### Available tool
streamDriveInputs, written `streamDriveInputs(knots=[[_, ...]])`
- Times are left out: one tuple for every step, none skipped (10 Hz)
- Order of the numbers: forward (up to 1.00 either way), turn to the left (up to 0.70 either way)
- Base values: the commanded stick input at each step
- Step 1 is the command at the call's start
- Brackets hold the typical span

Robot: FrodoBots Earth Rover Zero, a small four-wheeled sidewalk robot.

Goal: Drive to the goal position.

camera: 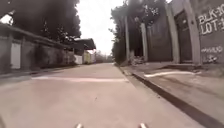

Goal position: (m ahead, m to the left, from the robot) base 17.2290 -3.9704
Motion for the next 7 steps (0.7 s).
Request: streamDriveInputs(knots=[[0.85,0.00],[0.85,0.00],[0.85,0.00],[0.85,0.00],[0.85,0.00],[0.85,0.00],[0.85,0.00]])
